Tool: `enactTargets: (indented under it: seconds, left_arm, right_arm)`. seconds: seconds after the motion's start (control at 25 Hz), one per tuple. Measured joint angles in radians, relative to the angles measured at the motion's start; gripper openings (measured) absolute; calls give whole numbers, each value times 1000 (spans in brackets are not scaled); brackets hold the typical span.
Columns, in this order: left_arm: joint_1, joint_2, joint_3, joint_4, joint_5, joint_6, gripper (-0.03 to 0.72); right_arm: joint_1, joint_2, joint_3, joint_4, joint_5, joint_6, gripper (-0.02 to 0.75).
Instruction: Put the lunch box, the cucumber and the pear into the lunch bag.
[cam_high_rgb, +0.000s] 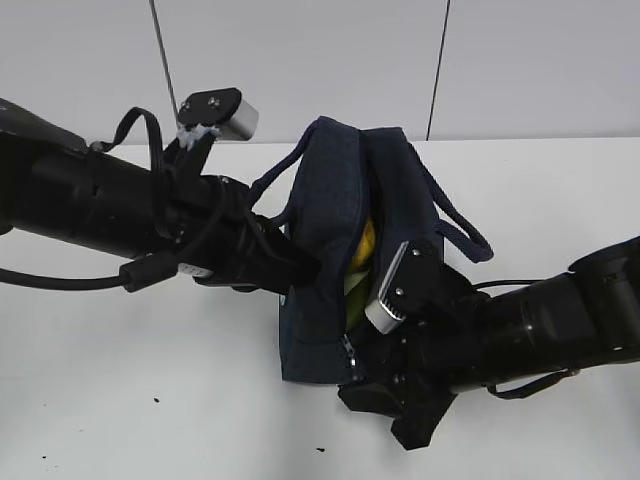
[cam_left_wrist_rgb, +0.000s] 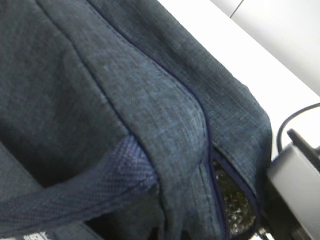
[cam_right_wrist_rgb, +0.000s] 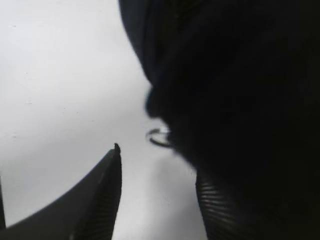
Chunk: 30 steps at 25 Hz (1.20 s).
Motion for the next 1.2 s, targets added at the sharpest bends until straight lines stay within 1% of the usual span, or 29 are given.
enactTargets:
  seconds: [0.36,0.6,0.76,0.96,1.2]
  left_arm:
    - [0,0,0,1,5,0,-13]
    - [0,0,0,1,12,0,-13]
    - [0,0,0,1,14,0,-13]
    - [0,0,0,1,15,0,-13]
    - [0,0,0,1,15,0,-13]
  right_arm:
    - [0,50,-48,0,0,8,384]
    - [0,57,-54,-4,1,103,384]
    - [0,55,-55,-4,-1,123,384]
    - [0,10,-49,-9,-55,127,384]
    - [0,4,-46,-9,-72,132,384]
